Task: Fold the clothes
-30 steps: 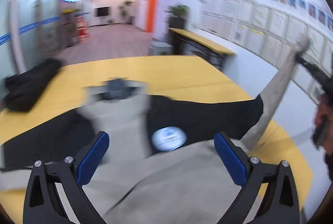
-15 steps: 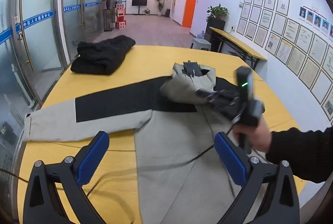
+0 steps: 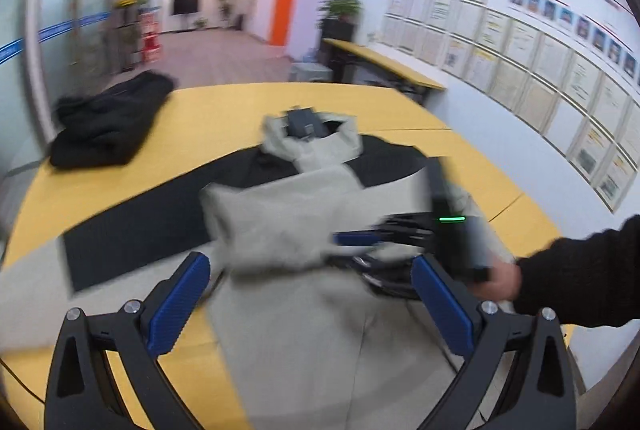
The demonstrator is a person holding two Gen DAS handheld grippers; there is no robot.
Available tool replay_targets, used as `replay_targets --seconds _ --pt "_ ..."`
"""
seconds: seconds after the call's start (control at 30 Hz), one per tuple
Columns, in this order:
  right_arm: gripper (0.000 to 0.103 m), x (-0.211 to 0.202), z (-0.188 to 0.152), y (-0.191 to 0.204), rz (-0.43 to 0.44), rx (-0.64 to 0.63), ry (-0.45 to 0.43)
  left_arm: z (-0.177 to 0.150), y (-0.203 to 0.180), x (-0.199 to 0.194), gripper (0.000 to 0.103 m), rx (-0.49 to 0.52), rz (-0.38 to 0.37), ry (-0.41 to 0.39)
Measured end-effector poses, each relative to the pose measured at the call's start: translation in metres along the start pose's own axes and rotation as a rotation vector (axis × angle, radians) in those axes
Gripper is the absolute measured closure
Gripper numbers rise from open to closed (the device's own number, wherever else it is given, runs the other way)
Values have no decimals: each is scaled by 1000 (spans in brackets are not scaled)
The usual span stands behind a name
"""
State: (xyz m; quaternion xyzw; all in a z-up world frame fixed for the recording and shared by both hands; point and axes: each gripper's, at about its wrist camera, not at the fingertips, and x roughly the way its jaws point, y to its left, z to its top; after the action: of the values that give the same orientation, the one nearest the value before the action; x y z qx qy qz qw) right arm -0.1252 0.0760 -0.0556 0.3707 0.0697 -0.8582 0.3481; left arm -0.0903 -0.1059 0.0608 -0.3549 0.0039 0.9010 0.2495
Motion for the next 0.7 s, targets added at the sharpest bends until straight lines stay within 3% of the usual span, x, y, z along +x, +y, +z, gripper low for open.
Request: replay_targets --seconds 0.03,0.07,0.13,0.27,0.37,0.43,0.5,0.6,0.7 --pt "50 -22 -7 -14 -3 46 -35 9 -1 23 0 16 -20 -1" --pt "47 -46 -15 -34 -18 95 -71 14 0 46 0 18 -28 9" --pt "45 -75 -28 -78 -89 161 -72 21 5 95 0 5 -35 52" --pt "50 -95 -69 -194 -312 301 87 0 14 189 0 -27 12 216" --pt "79 -98 -109 -253 -365 383 224 -26 5 205 0 -67 35 232" --pt "94 -109 -122 -263 -367 348 185 -37 -3 204 0 -86 59 212" --pt "102 -115 -126 -276 -363 379 172 -38 -7 207 0 -103 67 207" --pt "103 -113 -122 -287 -410 346 203 -39 -10 212 0 -117 80 203" --pt "97 -111 -111 -287 -457 282 220 -34 -9 216 0 -115 99 219"
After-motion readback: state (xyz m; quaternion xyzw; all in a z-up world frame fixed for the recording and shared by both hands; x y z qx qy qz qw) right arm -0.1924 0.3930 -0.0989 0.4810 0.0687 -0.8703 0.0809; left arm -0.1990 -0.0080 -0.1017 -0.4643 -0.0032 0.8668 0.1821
